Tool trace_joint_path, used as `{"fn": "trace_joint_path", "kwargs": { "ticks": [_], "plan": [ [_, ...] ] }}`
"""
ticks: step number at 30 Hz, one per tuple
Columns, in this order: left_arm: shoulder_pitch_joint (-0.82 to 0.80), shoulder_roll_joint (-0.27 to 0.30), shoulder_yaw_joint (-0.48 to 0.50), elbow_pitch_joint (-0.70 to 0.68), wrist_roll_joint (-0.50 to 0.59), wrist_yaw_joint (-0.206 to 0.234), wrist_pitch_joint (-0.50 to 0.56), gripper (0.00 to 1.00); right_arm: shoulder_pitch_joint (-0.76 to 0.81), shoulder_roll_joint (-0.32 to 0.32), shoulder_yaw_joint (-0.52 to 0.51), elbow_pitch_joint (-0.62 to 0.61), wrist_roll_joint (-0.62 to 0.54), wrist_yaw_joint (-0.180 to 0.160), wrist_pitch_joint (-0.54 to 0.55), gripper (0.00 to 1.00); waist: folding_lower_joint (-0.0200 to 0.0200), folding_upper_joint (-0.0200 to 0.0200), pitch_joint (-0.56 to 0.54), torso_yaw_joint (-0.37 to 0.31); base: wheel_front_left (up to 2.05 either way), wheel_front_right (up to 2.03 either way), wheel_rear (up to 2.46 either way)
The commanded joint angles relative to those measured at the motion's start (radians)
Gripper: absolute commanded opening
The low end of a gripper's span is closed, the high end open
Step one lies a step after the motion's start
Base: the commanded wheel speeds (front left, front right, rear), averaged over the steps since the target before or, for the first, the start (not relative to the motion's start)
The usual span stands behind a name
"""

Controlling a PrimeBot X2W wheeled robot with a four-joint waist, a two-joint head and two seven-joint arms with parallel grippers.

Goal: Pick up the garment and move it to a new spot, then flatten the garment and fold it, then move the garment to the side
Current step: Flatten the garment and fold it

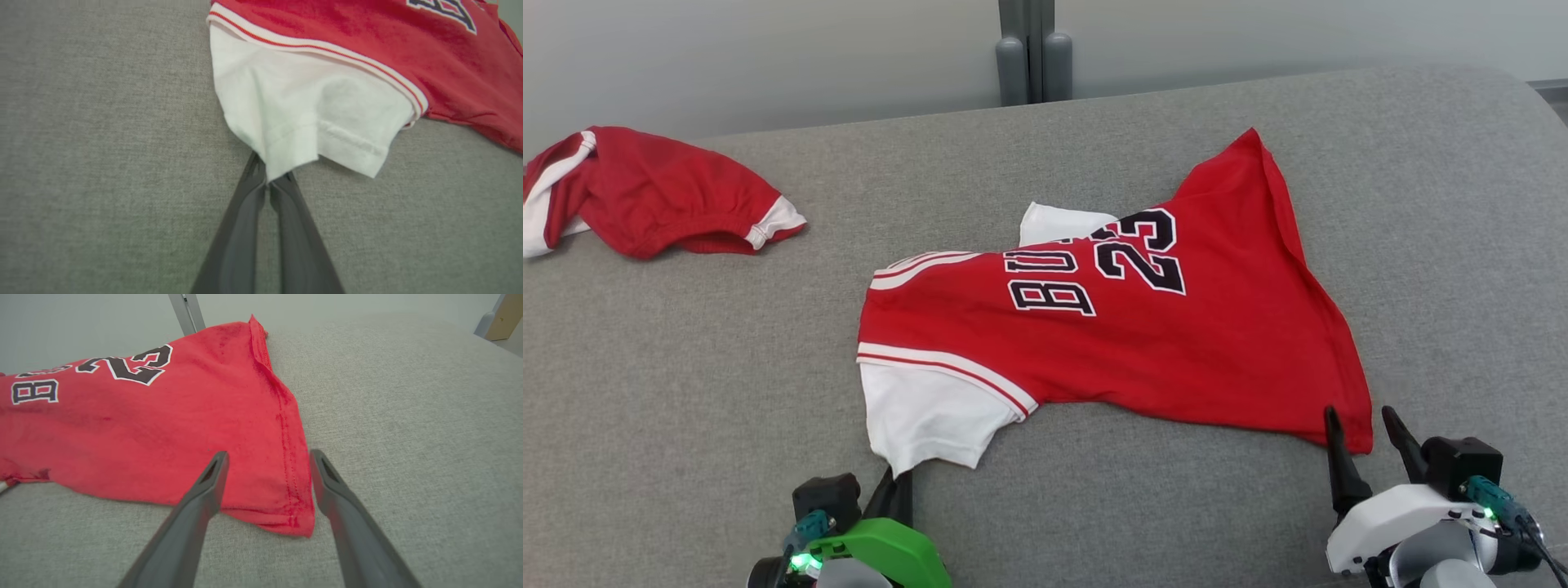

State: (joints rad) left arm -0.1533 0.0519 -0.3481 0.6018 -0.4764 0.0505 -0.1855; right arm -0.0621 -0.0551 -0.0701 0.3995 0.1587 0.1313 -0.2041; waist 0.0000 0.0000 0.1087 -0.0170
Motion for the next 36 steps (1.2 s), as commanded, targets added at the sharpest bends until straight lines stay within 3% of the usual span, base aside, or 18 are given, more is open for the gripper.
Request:
{"fn": "trace_joint_path", "kwargs": {
  "ticks": [1,13,18,20,21,22,29,36],
  "plan": [
    [-0.014,0.012,0.008,-0.009,0.005,0.006,-0.013,0.00,0.019,0.000,-0.007,0.013,-0.007,-0.001,0.011,1.00,0.0000,0.0000,0.000,0.002,0.00,0.00,0.00],
    [0.012,0.055,0.051,-0.151,0.000,0.045,-0.050,0.00,-0.026,0.004,-0.061,0.126,0.015,-0.001,0.041,1.00,0.0000,0.0000,0.013,0.016,0.00,0.00,0.00],
    [0.018,0.063,0.048,-0.205,0.001,0.054,-0.042,0.00,-0.084,0.004,-0.039,0.209,0.022,-0.001,0.042,1.00,0.0000,0.0000,0.017,0.029,0.00,0.00,0.00],
    [0.021,0.066,0.046,-0.222,0.001,0.055,-0.038,0.00,-0.100,0.004,-0.024,0.238,0.027,-0.001,0.053,0.40,0.0000,0.0000,0.017,0.035,0.00,0.00,0.00],
    [0.022,0.067,0.045,-0.230,0.001,0.057,-0.037,0.00,-0.105,0.004,-0.017,0.248,0.028,-0.001,0.055,0.28,0.0000,0.0000,0.017,0.038,0.00,0.00,0.00],
    [0.024,0.069,0.046,-0.240,0.001,0.058,-0.037,0.00,-0.112,0.006,-0.009,0.255,0.031,-0.001,0.051,0.00,0.0000,0.0000,0.016,0.040,0.00,0.00,0.00],
    [0.008,0.097,0.059,-0.312,0.002,0.065,-0.033,0.00,-0.152,0.003,-0.017,0.199,0.052,-0.001,-0.015,0.00,0.0000,0.0000,0.006,0.037,0.00,0.00,0.00],
    [-0.069,0.158,0.103,-0.466,0.014,0.052,-0.049,0.00,-0.193,-0.008,-0.012,-0.026,0.051,-0.001,-0.045,0.00,0.0000,0.0000,-0.022,0.011,0.00,0.00,0.00]
  ]
}}
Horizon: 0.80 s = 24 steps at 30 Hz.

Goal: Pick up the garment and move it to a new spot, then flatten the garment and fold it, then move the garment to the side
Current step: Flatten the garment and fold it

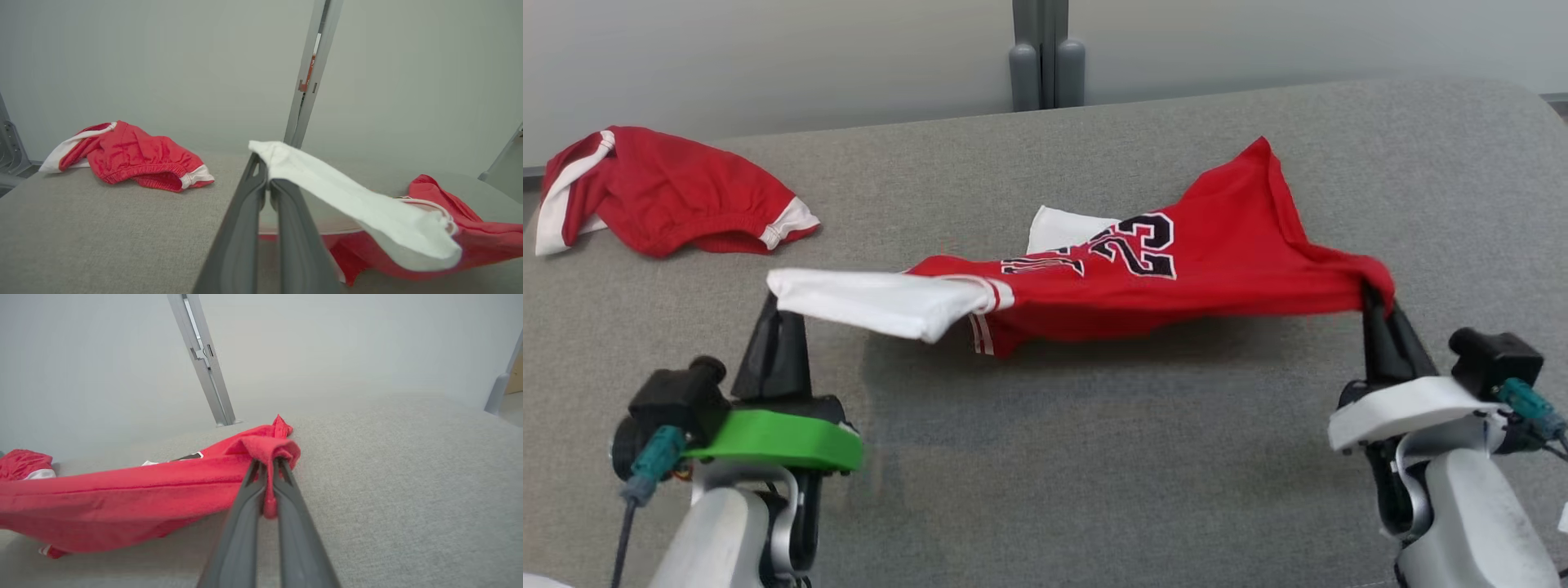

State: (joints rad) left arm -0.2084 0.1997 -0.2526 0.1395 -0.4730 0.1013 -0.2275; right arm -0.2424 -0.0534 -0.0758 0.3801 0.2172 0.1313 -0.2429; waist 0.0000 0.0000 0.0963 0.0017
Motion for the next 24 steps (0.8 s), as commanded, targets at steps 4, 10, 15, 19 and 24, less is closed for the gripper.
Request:
{"fn": "trace_joint_path", "kwargs": {
  "ticks": [4,10,15,19,24],
  "plan": [
    [-0.084,0.057,0.013,-0.141,0.048,0.008,0.011,0.00,-0.009,-0.010,-0.040,-0.221,-0.032,-0.001,-0.013,0.00,0.0000,0.0000,-0.033,-0.017,0.00,0.00,0.00],
    [-0.201,0.127,0.026,-0.397,0.107,0.021,0.083,0.00,0.029,-0.006,-0.078,-0.577,-0.063,-0.001,0.039,0.00,0.0000,0.0000,-0.050,-0.030,0.00,0.00,0.00],
    [-0.302,0.195,0.026,-0.581,0.156,0.012,0.202,0.00,0.057,-0.002,-0.111,-0.819,-0.051,-0.001,0.137,0.00,0.0000,0.0000,-0.034,-0.046,0.00,0.00,0.00],
    [-0.373,0.228,0.012,-0.634,0.174,-0.003,0.289,0.00,0.066,0.000,-0.126,-0.926,-0.047,-0.001,0.210,0.00,0.0000,0.0000,0.004,-0.057,0.00,0.00,0.00],
    [-0.455,0.226,-0.015,-0.577,0.163,-0.030,0.339,0.00,0.021,0.002,-0.119,-0.914,-0.006,-0.001,0.266,0.00,0.0000,0.0000,0.096,-0.064,0.00,0.00,0.00]
  ]
}}
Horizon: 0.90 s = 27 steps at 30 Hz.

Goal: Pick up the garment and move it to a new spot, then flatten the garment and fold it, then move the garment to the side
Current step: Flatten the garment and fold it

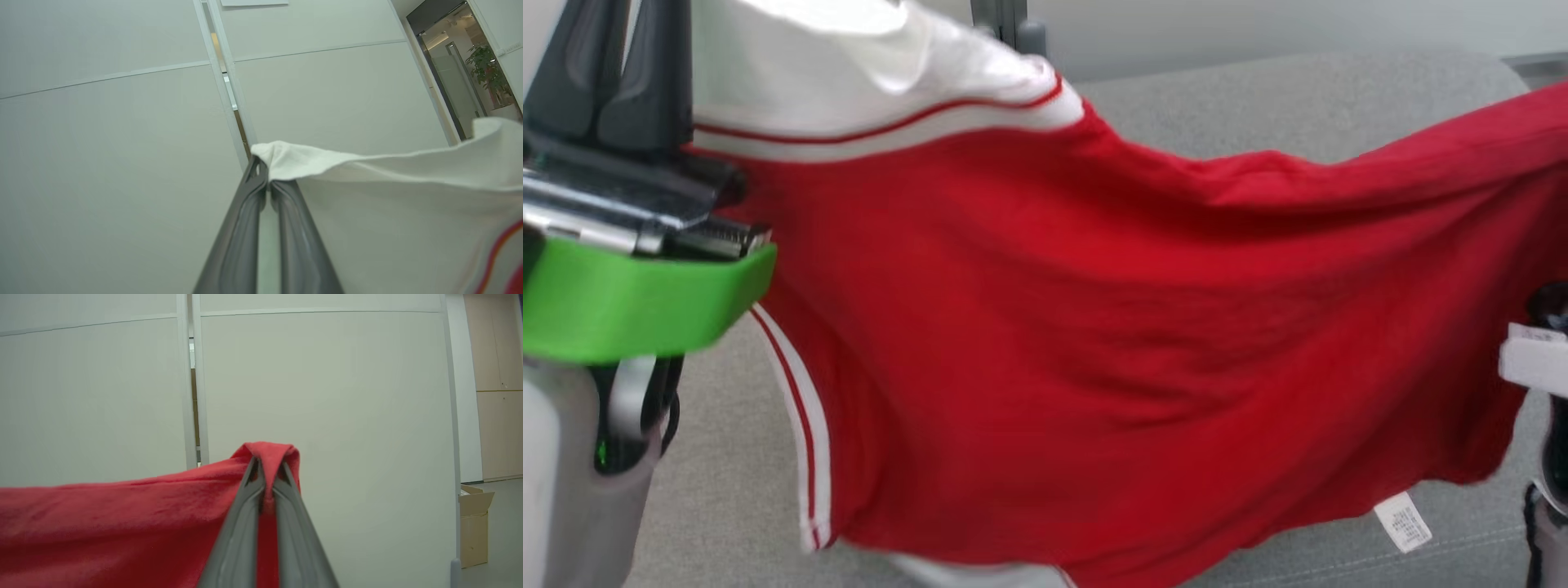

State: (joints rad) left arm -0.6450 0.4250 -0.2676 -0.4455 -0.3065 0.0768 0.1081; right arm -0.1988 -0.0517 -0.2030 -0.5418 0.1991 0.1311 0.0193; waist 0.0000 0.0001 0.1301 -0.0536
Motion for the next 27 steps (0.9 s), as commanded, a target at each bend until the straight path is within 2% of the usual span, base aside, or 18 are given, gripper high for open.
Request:
{"fn": "trace_joint_path", "kwargs": {
  "ticks": [1,4,9,13,17,21,27],
  "plan": [
    [-0.042,-0.003,-0.007,0.036,-0.009,-0.014,0.006,0.00,-0.045,0.000,0.021,0.028,0.026,-0.001,0.014,0.00,0.0000,-0.0001,0.088,-0.011,0.00,0.00,0.00],
    [-0.134,-0.003,-0.016,0.130,-0.013,-0.043,0.019,0.00,-0.146,-0.010,0.049,0.102,0.044,-0.001,0.032,0.00,0.0000,-0.0001,0.164,-0.019,0.00,0.00,0.00],
    [-0.410,-0.006,-0.028,0.363,0.021,-0.101,0.015,0.00,-0.482,-0.037,0.100,0.330,0.023,-0.001,0.023,0.00,0.0000,-0.0001,0.284,-0.036,0.00,0.00,0.00],
    [-0.658,-0.042,-0.019,0.536,0.053,-0.100,-0.030,0.00,-0.789,-0.051,0.131,0.561,-0.039,-0.001,-0.014,0.00,0.0000,-0.0001,0.363,-0.032,0.00,0.00,0.00],
    [-0.807,-0.089,-0.018,0.657,0.066,-0.091,-0.090,0.00,-1.021,-0.060,0.142,0.768,-0.139,-0.001,-0.066,0.00,0.0000,-0.0001,0.433,0.000,0.00,0.00,0.00],
    [-0.819,-0.127,-0.017,0.726,0.044,-0.084,-0.146,0.00,-1.141,-0.063,0.137,0.946,-0.227,-0.001,-0.121,0.00,0.0000,-0.0001,0.509,0.049,0.00,0.00,0.00],
    [-0.662,-0.145,-0.030,0.773,0.019,-0.092,-0.257,0.00,-1.108,-0.050,0.079,1.171,-0.284,-0.001,-0.231,0.00,0.0000,-0.0001,0.588,0.089,0.00,0.00,0.00]
  ]
}}
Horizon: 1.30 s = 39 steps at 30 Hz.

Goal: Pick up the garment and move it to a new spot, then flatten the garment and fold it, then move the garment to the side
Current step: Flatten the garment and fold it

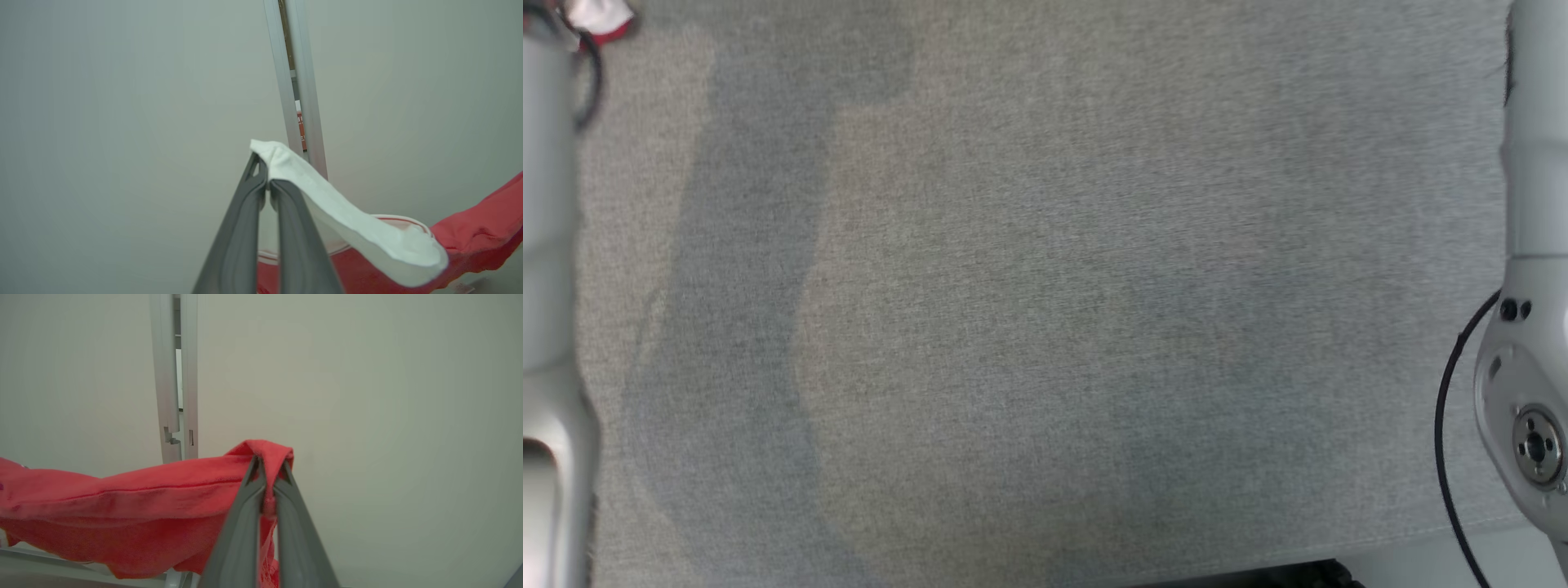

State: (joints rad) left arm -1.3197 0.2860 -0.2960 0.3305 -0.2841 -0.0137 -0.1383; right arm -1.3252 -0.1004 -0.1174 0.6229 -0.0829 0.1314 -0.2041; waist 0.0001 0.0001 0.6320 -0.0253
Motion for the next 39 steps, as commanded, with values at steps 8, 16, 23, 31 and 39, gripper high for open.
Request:
{"fn": "trace_joint_path", "kwargs": {
  "ticks": [8,16,23,31,39],
  "plan": [
    [0.282,-0.004,0.030,-0.087,-0.065,0.009,-0.104,0.00,0.125,0.004,-0.039,0.115,0.045,-0.001,-0.062,0.00,-0.0001,-0.0001,0.081,0.063,0.00,0.00,0.00],
    [0.553,-0.007,0.050,-0.292,-0.078,0.034,-0.125,0.00,0.324,0.000,-0.031,-0.047,0.163,-0.001,-0.062,0.00,-0.0001,-0.0001,0.003,0.059,0.00,0.00,0.00],
    [0.802,-0.036,0.056,-0.440,-0.075,0.063,-0.128,0.00,0.569,0.019,-0.022,-0.208,0.256,-0.001,-0.062,0.00,-0.0001,-0.0001,-0.122,0.054,0.00,0.00,0.00],
    [1.098,-0.049,0.066,-0.545,-0.086,0.104,-0.128,0.00,0.850,0.040,0.001,-0.358,0.332,-0.001,-0.062,0.00,-0.0001,-0.0001,-0.279,0.042,0.00,0.00,0.00],
    [1.331,-0.020,0.076,-0.633,-0.110,0.137,-0.110,0.00,1.108,0.048,-0.009,-0.497,0.371,-0.001,-0.062,0.00,-0.0001,-0.0001,-0.412,0.034,0.00,0.00,0.00]
  ]
}}
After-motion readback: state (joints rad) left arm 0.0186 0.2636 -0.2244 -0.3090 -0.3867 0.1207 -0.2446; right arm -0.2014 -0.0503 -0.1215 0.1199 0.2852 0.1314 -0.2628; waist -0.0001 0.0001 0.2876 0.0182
